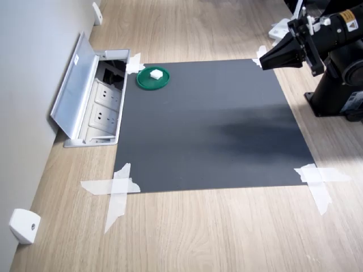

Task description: Grasp a white terminal and put it on the green lid.

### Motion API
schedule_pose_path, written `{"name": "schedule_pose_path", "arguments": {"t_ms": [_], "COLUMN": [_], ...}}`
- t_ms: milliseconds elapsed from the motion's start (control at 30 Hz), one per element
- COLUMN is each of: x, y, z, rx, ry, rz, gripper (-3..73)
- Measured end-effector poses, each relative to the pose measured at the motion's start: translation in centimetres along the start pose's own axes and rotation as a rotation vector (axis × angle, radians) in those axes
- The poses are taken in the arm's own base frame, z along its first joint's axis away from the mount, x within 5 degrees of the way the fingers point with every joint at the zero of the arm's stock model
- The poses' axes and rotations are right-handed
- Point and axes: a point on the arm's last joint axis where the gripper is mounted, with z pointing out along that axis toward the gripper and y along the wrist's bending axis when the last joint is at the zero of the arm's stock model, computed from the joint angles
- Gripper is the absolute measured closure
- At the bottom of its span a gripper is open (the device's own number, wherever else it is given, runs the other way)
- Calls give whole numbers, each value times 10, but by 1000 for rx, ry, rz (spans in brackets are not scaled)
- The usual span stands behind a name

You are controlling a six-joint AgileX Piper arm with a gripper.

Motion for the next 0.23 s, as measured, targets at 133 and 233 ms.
{"name": "schedule_pose_path", "arguments": {"t_ms": [133,233], "x": [1,1], "y": [0,0], "z": [-2,-3], "rx": [1,3], "ry": [-15,-18], "rz": [-3,-7], "gripper": [702,702]}}
